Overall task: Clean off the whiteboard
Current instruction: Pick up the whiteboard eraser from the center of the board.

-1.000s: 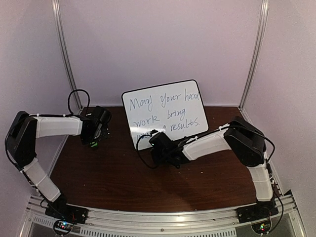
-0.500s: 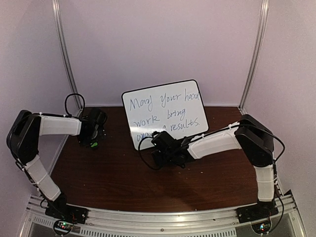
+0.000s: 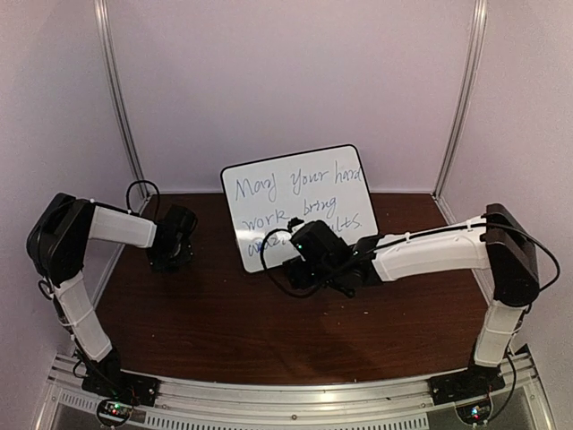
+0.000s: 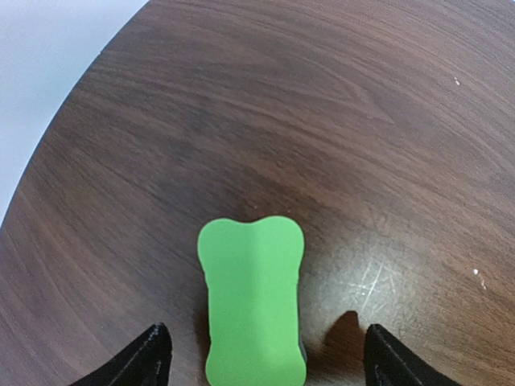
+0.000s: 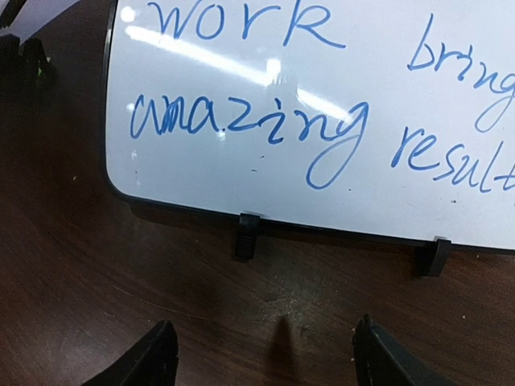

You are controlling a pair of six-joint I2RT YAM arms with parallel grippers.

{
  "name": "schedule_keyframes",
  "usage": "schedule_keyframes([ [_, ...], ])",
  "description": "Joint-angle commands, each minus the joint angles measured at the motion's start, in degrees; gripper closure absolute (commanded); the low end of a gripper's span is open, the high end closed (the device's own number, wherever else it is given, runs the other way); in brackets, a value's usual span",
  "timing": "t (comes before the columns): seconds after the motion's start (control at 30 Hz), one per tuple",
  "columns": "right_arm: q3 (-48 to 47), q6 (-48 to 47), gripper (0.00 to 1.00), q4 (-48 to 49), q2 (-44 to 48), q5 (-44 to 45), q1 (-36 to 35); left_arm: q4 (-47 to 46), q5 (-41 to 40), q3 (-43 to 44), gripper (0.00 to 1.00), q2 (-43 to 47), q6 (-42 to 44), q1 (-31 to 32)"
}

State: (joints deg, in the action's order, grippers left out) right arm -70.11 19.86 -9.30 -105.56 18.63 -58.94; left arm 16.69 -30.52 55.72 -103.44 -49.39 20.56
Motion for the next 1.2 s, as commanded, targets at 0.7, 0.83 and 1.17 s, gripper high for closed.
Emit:
schedule_keyframes([
  [0.7, 1.81, -8.30, 0.00, -1.33, 17.25, -9.53, 26.70, -3.91, -1.65, 0.04, 0.22, -1.49, 0.84, -1.26],
  [0.83, -0.41, -8.81, 0.00, -3.62, 16.17, -8.16, 29.21, -4.69, -1.85, -0.26, 0.22, -1.15, 1.20, -1.93],
  [1.17, 0.76, -6.78, 0.00, -3.32, 16.91, -10.05, 32.83, -8.34, -0.53, -2.04, 0.34, -0.74, 2.52, -2.54],
])
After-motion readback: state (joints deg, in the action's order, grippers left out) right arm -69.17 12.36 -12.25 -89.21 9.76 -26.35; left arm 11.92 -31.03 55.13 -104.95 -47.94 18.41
